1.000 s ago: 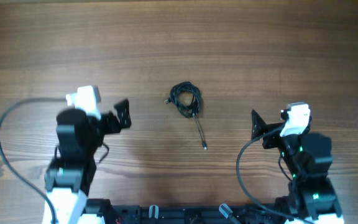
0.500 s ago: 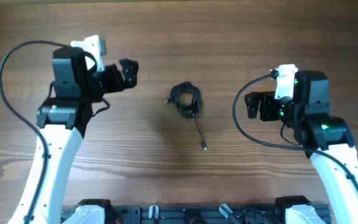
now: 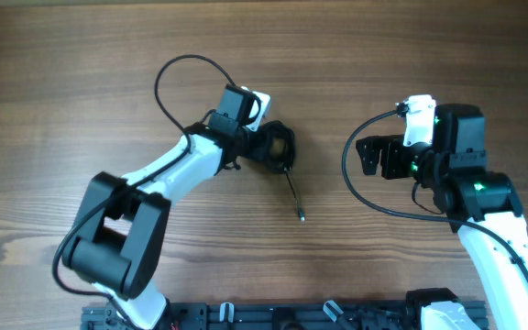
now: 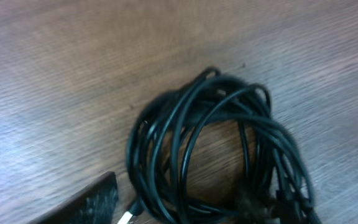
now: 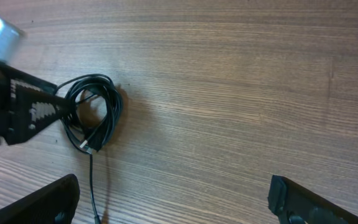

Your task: Untangle cables

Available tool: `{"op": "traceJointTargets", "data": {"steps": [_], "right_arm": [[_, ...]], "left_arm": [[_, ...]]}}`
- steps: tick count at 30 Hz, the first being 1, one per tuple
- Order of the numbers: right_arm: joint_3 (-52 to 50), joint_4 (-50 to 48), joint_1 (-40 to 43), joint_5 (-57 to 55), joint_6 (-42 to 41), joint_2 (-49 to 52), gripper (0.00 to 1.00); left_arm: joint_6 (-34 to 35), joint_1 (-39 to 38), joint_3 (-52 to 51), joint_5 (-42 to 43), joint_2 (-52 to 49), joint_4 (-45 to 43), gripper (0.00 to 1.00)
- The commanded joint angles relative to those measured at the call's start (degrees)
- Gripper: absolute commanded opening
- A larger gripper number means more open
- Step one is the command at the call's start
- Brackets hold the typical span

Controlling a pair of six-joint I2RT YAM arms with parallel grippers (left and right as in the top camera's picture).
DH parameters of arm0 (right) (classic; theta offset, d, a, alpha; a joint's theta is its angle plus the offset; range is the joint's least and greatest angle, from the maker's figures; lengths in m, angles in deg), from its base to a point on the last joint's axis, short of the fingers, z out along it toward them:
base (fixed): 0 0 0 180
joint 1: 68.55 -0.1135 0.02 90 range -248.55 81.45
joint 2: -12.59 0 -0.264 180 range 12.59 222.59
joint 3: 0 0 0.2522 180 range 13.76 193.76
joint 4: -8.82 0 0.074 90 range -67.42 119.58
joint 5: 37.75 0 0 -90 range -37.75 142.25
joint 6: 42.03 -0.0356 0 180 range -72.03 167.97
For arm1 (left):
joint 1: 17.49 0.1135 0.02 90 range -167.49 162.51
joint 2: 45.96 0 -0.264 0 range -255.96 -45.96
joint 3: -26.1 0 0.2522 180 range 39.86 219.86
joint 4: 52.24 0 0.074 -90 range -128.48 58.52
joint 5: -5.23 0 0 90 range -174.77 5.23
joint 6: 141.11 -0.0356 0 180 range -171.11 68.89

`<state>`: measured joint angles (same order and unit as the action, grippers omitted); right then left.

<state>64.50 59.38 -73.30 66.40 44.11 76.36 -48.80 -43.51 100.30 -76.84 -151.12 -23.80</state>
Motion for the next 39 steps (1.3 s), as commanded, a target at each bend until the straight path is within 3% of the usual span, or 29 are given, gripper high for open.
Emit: {"op": "traceJointTargets", "data": {"steps": [1,4,6,9,12,15,19,22,26,29,30,34,39], "right_arm": [[1.27,-0.26,-0.22,0.96,-0.92,0.37,1.0],[1.27,-0.28,-0.22,0.96,-2.73,0.37,1.0],[1.27,-0.26,-0.22,0.94,-2.73,0.37,1.0],[1.27,-0.22,-0.22,0.98,-3.17,0.42,1.0],[1.07,0.11,-0.22,3.54,-7.23,0.48,0.99],[0.07,0.0,-0.24,9.9,-7.21,2.29,0.8],[-0.24,0.59,-0.24,13.77,-6.6,8.76,0.68],[-0.24,0.52,-0.55,20.83,-6.6,15.34,0.59],[-0.24,0.09,-4.48,28.09,-6.62,20.79,0.57],[-0.24,-1.25,-8.09,28.11,-6.88,21.11,0.55],[-0.24,-1.86,-8.98,27.74,-7.74,21.11,0.48],[-0.24,-2.01,-9.44,20.87,-18.36,21.11,0.36],[-0.24,-2.08,-9.55,16.7,-23.41,21.16,0.33]], "left_arm": [[-0.37,-0.68,0.55,-0.81,-2.03,0.24,0.44],[0.11,-0.7,0.52,-1.01,-3.48,0.63,0.42],[1.16,-0.85,0.55,-0.98,-3.69,0.94,0.33],[4.83,-0.87,0.57,2.34,-2.89,1.9,0.04],[8.35,-0.87,0.61,11.34,0.24,2.32,0.04],[13.2,-0.87,0.61,20.28,3.5,2.1,0.04],[15.17,-0.87,0.59,28.52,4.35,2.1,0.04],[16.41,-0.9,0.59,28.87,4.35,2.05,0.04],[16.39,-0.9,0.59,27.78,4.35,2.08,0.04],[16.39,-0.9,0.59,24.63,4.35,2.08,0.04],[16.39,-0.87,0.59,24.13,4.35,1.99,0.04],[18.64,-0.87,0.59,24.65,4.35,1.46,0.04],[22.25,-0.87,0.59,35.8,4.35,-3.39,0.04]]}}
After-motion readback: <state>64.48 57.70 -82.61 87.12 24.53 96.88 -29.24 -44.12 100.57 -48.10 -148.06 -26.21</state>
